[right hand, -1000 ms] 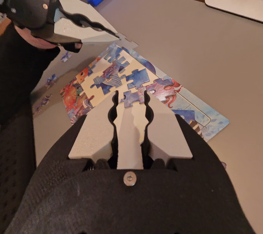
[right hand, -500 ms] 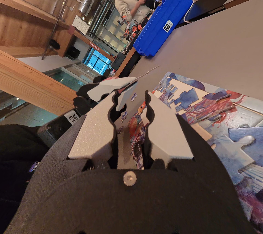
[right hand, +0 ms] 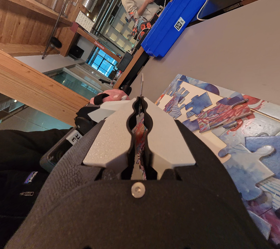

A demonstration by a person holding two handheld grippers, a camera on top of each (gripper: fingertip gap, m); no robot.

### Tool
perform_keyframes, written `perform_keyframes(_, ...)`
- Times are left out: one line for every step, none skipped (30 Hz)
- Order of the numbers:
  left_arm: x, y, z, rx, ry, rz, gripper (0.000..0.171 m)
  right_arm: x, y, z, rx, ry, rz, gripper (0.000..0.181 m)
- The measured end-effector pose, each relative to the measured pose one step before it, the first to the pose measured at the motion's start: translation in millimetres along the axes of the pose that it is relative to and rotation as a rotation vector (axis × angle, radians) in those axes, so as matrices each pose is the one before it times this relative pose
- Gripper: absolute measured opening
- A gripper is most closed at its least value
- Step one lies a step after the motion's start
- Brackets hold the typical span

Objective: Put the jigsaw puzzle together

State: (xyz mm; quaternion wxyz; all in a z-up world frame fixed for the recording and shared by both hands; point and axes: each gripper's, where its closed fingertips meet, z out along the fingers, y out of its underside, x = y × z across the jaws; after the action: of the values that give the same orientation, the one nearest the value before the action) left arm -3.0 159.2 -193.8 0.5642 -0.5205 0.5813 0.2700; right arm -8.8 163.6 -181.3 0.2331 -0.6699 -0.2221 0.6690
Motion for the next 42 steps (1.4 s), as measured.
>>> perform_keyframes(-0.28, 6.31, -3.61, -0.0155, 0.0158, -0.0176, 0.017, 0.84, 0.55, 0.29, -0.0027, 0.0109, -0.0082, 0.0)
perform_keyframes(-1.45, 9.86, -4.19, -0.02598, 0.0135, -0.0159, 0.033, 1.34, -0.22, -0.74, 0.0023, 0.0077, -0.0011, 0.0)
perform_keyframes(-0.22, 9.58, -5.67, -0.00912, 0.0288, -0.0261, 0.04, 2.23, 0.65, -1.3, -0.0058, 0.0108, -0.0011, 0.0)
perform_keyframes(-1.47, 11.55, -5.97, -0.00647, 0.0283, -0.0416, 0.04, 3.03, 1.08, -1.53, -0.0112, 0.0184, -0.0121, 0.0)
perform_keyframes(-4.36, 15.69, -4.25, -0.02377, 0.0199, -0.0577, 0.041, 3.84, 1.08, -1.69, -0.0125, 0.0257, -0.0141, 0.0)
perform_keyframes(-1.43, 17.65, -1.89, -0.03383, 0.0491, -0.0664, 0.043, 5.3, 2.85, -1.2, -0.0259, 0.037, -0.0208, 0.0)
perform_keyframes(2.47, 18.06, -0.35, -0.04108, 0.079, -0.0604, 0.043, 4.39, 4.41, -0.88, -0.0367, 0.0342, -0.0292, 0.0)
perform_keyframes(-0.39, 17.2, 0.85, -0.04294, 0.0565, -0.0475, 0.044, 1.68, 1.25, -1.01, -0.0123, 0.0138, -0.0138, 0.0)
perform_keyframes(1.77, 14.28, 1.79, -0.03209, 0.0658, -0.0424, 0.048, -0.75, -1.72, -1.39, 0.0112, -0.0071, 0.0044, 0.0)
perform_keyframes(2.02, 10.82, 2.71, -0.01568, 0.0663, -0.0457, 0.05, -0.22, -0.1, -0.64, 0.0025, -0.0063, 0.0079, 0.0)
perform_keyframes(-1.45, 9.66, 3.75, -0.01489, 0.0412, -0.0392, 0.051, 1.66, 2.65, 0.28, -0.0143, 0.0084, -0.0039, 0.0)
perform_keyframes(-3.75, 7.77, 4.16, -0.01127, 0.0201, -0.0227, 0.053, 2.45, 3.06, 1.06, -0.0171, 0.0165, -0.0117, 0.0)
perform_keyframes(-1.61, 4.67, 4.09, 0.00156, 0.0286, -0.0218, 0.053, 2.54, 3.27, 1.43, -0.0172, 0.0174, -0.0084, 0.0)
perform_keyframes(1.55, 4.96, 4.5, -0.00978, 0.0502, -0.0348, 0.055, 2.2, 3.51, 1.88, -0.0188, 0.0145, -0.0075, 0.0)
perform_keyframes(0.69, 4.29, 4.17, -0.01506, 0.0419, -0.0251, 0.061, 1.76, 2.77, 1.95, -0.0152, 0.0135, -0.0087, 0.0)
perform_keyframes(-4.73, -0.06, 2.64, 0.00718, 0.0001, -0.0105, 0.063, 1.23, 2.72, 2.18, -0.0162, 0.0119, -0.0109, 0.0)
perform_keyframes(-1.98, 0.79, 2.78, -0.00334, 0.018, -0.0129, 0.064, 1.37, 3.09, 2.31, -0.0187, 0.0112, -0.01, 0.0)
perform_keyframes(-0.2, 3.99, 3.37, -0.02369, 0.0328, -0.0205, 0.068, 1.29, 2.85, 2.01, -0.0155, 0.0084, -0.0068, 0.0)
perform_keyframes(-1.42, 5.51, 3.83, -0.03006, 0.023, -0.0112, 0.07, 0.96, 2.31, 1.67, -0.0125, 0.0053, -0.0038, 0.0)
perform_keyframes(-2.05, 1.0, 1.73, 0.00259, 0.0186, -0.0081, 0.07, 0.78, 1.81, 1.37, -0.009, 0.003, -0.0018, 0.0)
perform_keyframes(-1.55, 1.69, 0.86, -0.00415, 0.0225, -0.018, 0.069, 0.95, 1.63, 1.17, -0.0079, 0.0037, -0.001, 0.0)
perform_keyframes(-1.54, 2.84, 0.91, -0.00965, 0.0213, -0.016, 0.07, 1.36, 1.49, 0.97, -0.0076, 0.0058, -0.0018, 0.0)
perform_keyframes(-0.49, 2.21, 0.48, -0.00726, 0.0266, -0.015, 0.068, 0.88, 1.26, 0.68, -0.0064, 0.0039, -0.0017, 0.0)
perform_keyframes(-1.32, 1.35, 0.36, 0.00002, 0.0189, -0.0089, 0.068, 0.15, 0.69, 0.58, -0.0047, 0.002, -0.0016, 0.0)
perform_keyframes(-0.01, 1.05, 0.71, 0.001, 0.0257, -0.0129, 0.067, 0.82, 0.68, 0.51, -0.0054, 0.008, -0.0044, 0.0)
perform_keyframes(1.71, 0.66, 0.79, 0.00072, 0.0331, -0.0141, 0.064, 0.84, 1.13, 0.68, -0.008, 0.009, -0.0074, 0.0)
perform_keyframes(1.85, -0.04, 0.6, 0.00345, 0.0261, -0.0001, 0.061, -0.41, 0.82, 0.76, -0.0058, 0.0024, -0.0067, 0.0)
perform_keyframes(1.11, 0.32, 0.38, -0.00094, 0.0187, 0.0029, 0.058, -0.14, 0.89, 0.75, -0.0063, 0.0024, -0.0044, 0.0)
perform_keyframes(0.38, 0.07, 0.32, -0.00236, 0.0133, 0.0007, 0.058, 0.05, 0.94, 0.65, -0.0062, 0.0025, -0.0024, 0.0)
perform_keyframes(-0.29, 0.2, -0.03, -0.00178, 0.0086, 0.004, 0.057, 0.09, 0.45, 0.44, -0.0034, 0.0018, -0.0015, 0.0)
perform_keyframes(-0.46, 0.72, -0.44, -0.00473, 0.0078, 0.0098, 0.055, -0.08, 0.22, 0.26, -0.0015, 0.0007, -0.0011, 0.0)
perform_keyframes(-0.48, 0.95, -0.66, -0.00668, 0.0082, 0.0076, 0.054, 0.25, 0.14, -0.03, -0.0003, 0.0006, 0.0008, 0.0)
perform_keyframes(-0.29, 0.72, -0.67, -0.00425, 0.009, 0.0052, 0.052, 0.18, 0.19, -0.01, -0.0006, -0.0005, 0.0015, 0.0)
perform_keyframes(-0.18, -0.16, -0.22, 0.00212, 0.0093, -0.002, 0.052, 0.02, 0.18, 0.06, -0.0003, -0.0003, 0.0008, 0.0)
perform_keyframes(-0.77, -0.3, 0.14, 0.00467, 0.0023, 0.0049, 0.05, 0.13, 0.19, 0.17, -0.0013, 0.0003, 0.0009, 0.0)
perform_keyframes(-0.1, -0.73, 0.13, 0.00649, 0.0039, -0.001, 0.047, -0.1, 0.36, 0.38, -0.0023, -0.0002, -0.0003, 0.0)
perform_keyframes(-0.18, -0.41, 0.02, 0.00144, 0.0035, -0.0071, 0.047, -0.02, 0.45, 0.41, -0.0032, 0.0, -0.0014, 0.0)
perform_keyframes(0.03, 0.06, -0.01, -0.00176, -0.0003, -0.001, 0.047, 0.14, 0.45, 0.29, -0.003, 0.0019, -0.0014, 0.0)
perform_keyframes(-0.14, 0.05, 0.2, -0.00135, -0.0063, 0.0043, 0.047, -0.01, 0.21, 0.26, -0.0015, 0.0013, -0.001, 0.0)
perform_keyframes(0.2, 0.09, 0.04, 0.00026, -0.0035, -0.0008, 0.047, -0.19, 0.26, 0.2, -0.0016, -0.0011, -0.0009, 0.0)
perform_keyframes(0.33, 0.03, -0.5, 0.00073, -0.0012, -0.0086, 0.047, -0.04, 0.0, -0.07, 0.0002, -0.0008, -0.0005, 0.0)
perform_keyframes(-0.3, 0.45, -0.98, -0.00022, -0.0067, -0.0043, 0.048, -0.12, -0.57, -0.21, 0.004, -0.0002, -0.0009, 0.0)
